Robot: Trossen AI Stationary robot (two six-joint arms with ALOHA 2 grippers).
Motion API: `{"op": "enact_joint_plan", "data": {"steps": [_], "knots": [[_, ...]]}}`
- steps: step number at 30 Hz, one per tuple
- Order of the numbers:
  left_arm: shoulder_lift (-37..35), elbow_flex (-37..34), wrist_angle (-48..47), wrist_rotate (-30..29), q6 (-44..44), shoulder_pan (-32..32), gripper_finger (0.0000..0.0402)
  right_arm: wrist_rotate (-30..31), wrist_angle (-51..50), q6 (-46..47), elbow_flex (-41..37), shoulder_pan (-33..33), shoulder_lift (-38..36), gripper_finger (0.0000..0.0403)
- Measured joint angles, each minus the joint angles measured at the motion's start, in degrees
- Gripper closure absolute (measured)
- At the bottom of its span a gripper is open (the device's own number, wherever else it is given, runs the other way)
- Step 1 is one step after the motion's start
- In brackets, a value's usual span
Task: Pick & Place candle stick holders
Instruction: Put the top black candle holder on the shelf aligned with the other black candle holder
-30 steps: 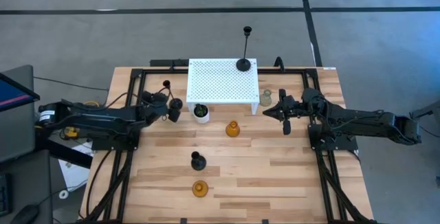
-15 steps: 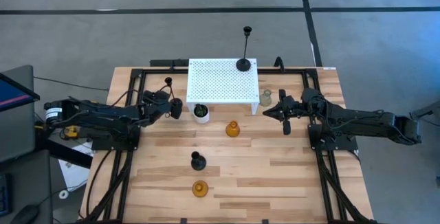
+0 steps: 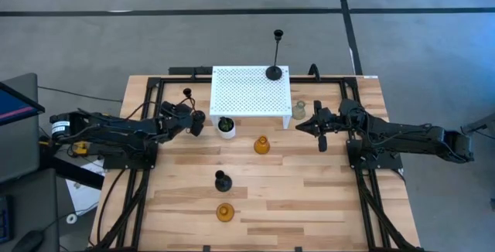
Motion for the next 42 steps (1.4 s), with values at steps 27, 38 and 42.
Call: {"op": "enact_joint_plan", "data": {"steps": [27, 38, 42], "knots": [[-0.42, 0.01, -0.54, -2.98, -3.65, -0.02, 0.0087, 0.00, 0.02, 1.05, 0.00, 0.00, 0.01, 0.0403], [-0.42, 0.00, 0.19, -2.92, -3.50, -0.15, 0.0087, 0.00, 0.05, 1.05, 0.00, 0.00, 0.00, 0.0403], [-0.42, 0.00, 0.44, -2.93, -3.55, -0.13, 0.0087, 0.00, 0.05, 1.05, 0.00, 0.00, 0.00, 0.0403]]}}
